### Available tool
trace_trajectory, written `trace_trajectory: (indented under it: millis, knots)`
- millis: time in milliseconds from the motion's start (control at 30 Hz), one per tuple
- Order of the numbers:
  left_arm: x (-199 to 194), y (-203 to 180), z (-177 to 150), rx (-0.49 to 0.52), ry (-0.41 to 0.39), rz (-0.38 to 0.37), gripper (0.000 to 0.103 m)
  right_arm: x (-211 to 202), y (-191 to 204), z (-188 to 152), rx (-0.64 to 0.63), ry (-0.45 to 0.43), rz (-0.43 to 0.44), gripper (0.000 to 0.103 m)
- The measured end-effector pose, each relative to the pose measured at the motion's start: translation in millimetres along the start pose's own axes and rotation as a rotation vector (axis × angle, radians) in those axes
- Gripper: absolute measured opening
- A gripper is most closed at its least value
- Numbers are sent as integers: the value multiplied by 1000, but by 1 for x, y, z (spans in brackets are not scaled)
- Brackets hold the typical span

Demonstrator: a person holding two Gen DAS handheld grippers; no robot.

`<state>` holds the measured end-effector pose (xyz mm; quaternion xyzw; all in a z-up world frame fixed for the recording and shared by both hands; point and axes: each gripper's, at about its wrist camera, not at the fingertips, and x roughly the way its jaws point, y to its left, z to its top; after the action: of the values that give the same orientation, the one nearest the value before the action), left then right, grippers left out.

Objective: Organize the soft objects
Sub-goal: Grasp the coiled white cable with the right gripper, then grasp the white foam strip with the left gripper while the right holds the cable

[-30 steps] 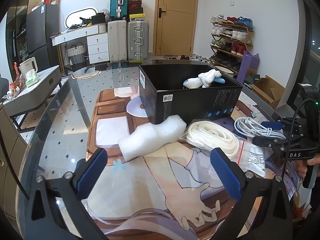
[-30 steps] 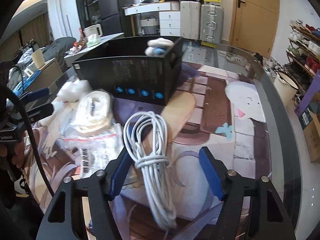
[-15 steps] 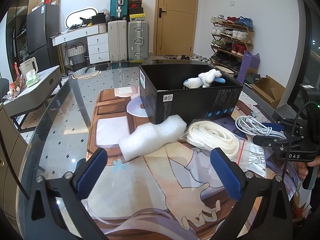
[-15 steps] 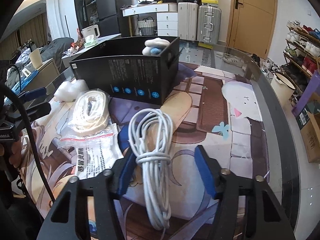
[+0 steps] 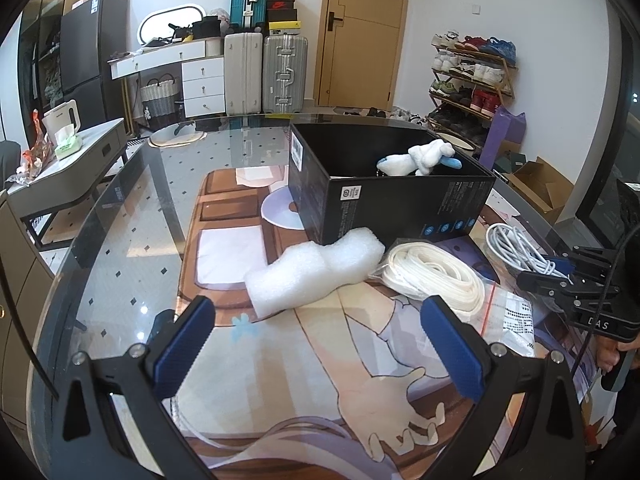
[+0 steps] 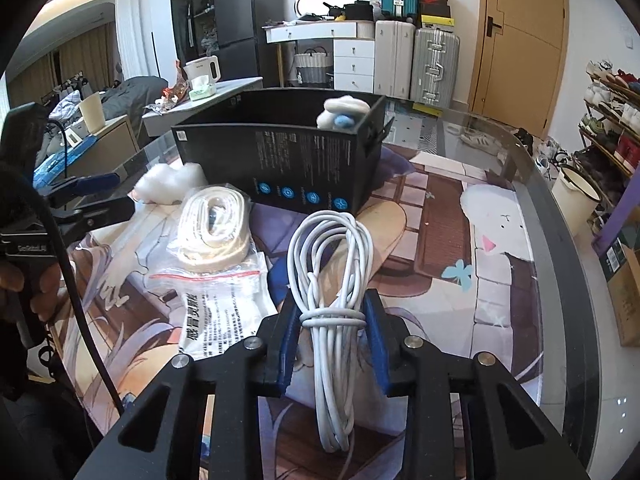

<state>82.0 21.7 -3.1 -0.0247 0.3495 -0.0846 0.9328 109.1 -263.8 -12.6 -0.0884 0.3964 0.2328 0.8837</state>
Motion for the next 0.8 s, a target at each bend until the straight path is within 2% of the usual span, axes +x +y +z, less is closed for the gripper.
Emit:
trace_trajectory:
  millis: [133, 333, 567, 633, 800]
  knots:
    - [2, 0, 1, 3, 8, 6, 103, -6, 0, 2, 8, -22, 13, 31]
    - [11, 8, 7, -49, 33, 37, 103, -9, 2, 3, 9, -36, 26, 31]
    - [37, 10, 14, -73, 139, 75, 103, -6, 2, 2, 6, -27, 30, 31]
    - [46, 9, 16, -69, 176, 65, 103, -6, 2, 2, 5, -26, 32, 31]
    - [59, 7, 22, -42, 196, 91, 101, -6, 3, 1, 1, -22, 35, 31]
